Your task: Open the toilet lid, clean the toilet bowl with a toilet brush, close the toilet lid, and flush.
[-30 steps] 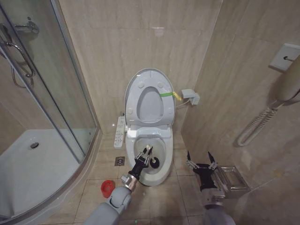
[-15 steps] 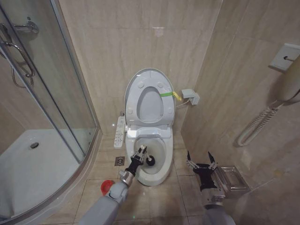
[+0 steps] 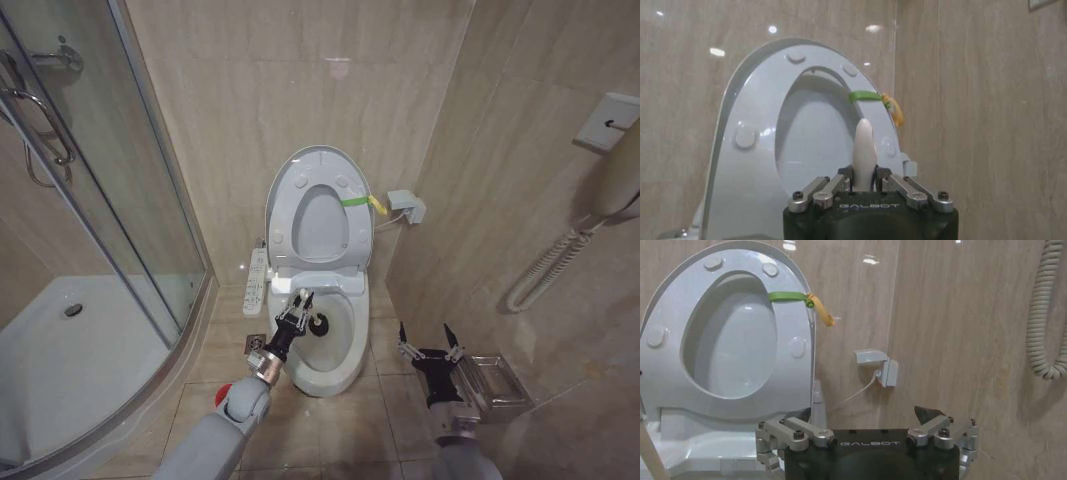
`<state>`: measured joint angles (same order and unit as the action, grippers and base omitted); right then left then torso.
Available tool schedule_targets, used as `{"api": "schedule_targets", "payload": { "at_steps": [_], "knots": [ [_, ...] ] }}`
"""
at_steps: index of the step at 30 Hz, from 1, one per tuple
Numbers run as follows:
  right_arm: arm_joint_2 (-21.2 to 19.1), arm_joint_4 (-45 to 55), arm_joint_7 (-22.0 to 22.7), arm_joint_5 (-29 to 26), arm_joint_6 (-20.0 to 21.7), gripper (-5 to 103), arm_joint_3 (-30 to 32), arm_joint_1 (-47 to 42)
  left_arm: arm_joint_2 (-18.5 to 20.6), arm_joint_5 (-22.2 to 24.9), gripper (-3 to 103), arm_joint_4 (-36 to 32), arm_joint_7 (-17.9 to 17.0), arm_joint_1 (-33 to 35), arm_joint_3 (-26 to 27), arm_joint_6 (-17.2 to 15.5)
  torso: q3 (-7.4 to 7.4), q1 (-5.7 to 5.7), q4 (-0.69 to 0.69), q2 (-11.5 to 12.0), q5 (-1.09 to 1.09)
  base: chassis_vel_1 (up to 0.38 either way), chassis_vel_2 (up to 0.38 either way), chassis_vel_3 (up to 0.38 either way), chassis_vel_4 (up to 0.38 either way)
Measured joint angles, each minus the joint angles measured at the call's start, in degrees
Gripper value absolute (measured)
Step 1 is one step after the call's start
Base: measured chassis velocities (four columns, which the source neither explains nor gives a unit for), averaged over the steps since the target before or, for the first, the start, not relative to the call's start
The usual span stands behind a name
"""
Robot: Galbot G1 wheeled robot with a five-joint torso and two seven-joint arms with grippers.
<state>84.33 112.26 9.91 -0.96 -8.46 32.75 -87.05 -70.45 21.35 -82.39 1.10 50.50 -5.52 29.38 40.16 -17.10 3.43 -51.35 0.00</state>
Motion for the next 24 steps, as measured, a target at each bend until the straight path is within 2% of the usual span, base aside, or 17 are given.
{"api": "schedule_targets", "payload": {
  "at_steps": [9, 17, 24],
  "knots": [
    [0.0, 0.0, 0.0, 0.0, 0.0, 100, 0.0, 0.0, 2.41, -1.33, 21, -7.4, -2.77, 4.27, 1.71, -3.76, 0.0, 0.0, -0.01, 0.0, 0.0, 0.0, 0.0, 0.0, 0.0],
    [0.0, 0.0, 0.0, 0.0, 0.0, 100, 0.0, 0.0, 5.74, -1.35, 21, -13.2, -3.0, 8.88, 4.77, -4.77, 0.0, 0.0, 0.01, 0.0, -0.01, 0.0, 0.0, 0.0, 0.0],
    [0.0, 0.0, 0.0, 0.0, 0.0, 100, 0.0, 0.0, 10.17, -1.57, 21, -21.26, -3.78, 18.54, 9.54, -5.41, 0.0, 0.01, -0.01, -0.01, -0.02, 0.0, 0.0, 0.0, 0.0]
  ]
}}
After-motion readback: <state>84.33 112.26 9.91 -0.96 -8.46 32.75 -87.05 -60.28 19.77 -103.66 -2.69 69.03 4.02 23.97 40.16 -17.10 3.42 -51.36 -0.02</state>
